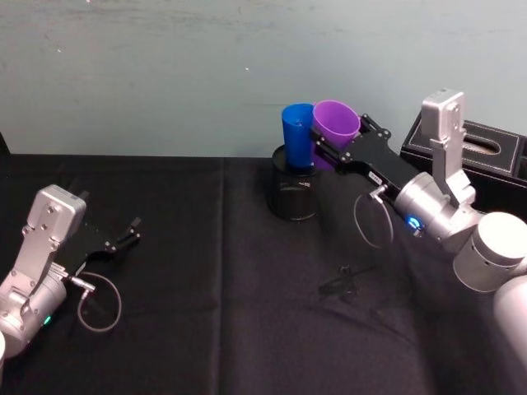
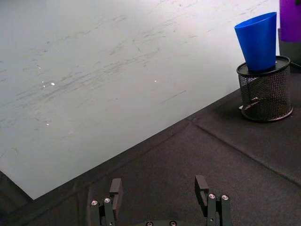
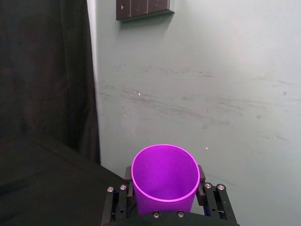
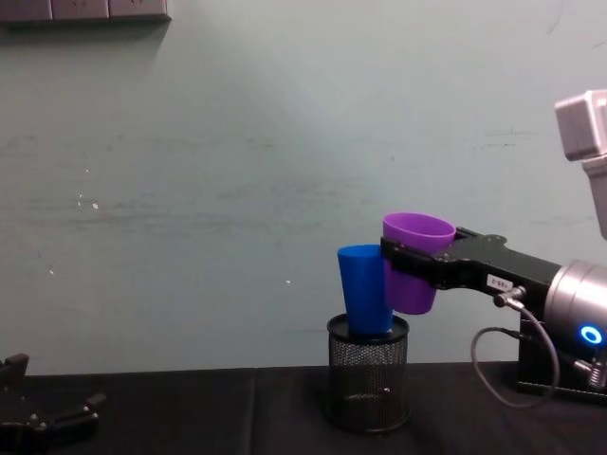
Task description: Pick up one cup with a gripper and tap it against the other cup.
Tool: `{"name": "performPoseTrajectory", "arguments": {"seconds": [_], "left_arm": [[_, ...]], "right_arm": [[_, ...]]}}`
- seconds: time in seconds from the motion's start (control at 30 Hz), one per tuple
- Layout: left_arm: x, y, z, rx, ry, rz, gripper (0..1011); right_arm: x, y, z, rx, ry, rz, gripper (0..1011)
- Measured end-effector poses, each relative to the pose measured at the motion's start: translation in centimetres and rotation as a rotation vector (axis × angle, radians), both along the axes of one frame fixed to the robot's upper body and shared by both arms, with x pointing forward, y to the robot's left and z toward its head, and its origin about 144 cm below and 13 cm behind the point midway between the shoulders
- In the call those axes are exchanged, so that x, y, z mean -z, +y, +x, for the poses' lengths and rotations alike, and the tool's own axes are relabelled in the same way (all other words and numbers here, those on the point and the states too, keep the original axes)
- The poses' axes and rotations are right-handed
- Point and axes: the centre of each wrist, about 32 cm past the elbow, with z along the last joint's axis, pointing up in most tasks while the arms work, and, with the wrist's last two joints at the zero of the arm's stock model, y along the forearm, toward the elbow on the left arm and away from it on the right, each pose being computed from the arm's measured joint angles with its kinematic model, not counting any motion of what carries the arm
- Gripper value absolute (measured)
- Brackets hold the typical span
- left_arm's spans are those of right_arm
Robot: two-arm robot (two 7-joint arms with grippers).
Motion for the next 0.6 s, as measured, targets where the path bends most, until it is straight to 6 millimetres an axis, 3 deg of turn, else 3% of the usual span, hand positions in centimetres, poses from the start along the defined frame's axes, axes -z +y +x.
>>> {"name": "performPoseTrajectory", "arguments": {"seconds": [0.6], "left_arm": [[0.0,0.0,0.0,0.0,0.0,0.0,1011]], "right_arm": [[-0.4,-0.6,-2.4,0.0,0.014,-0.027,732]]}}
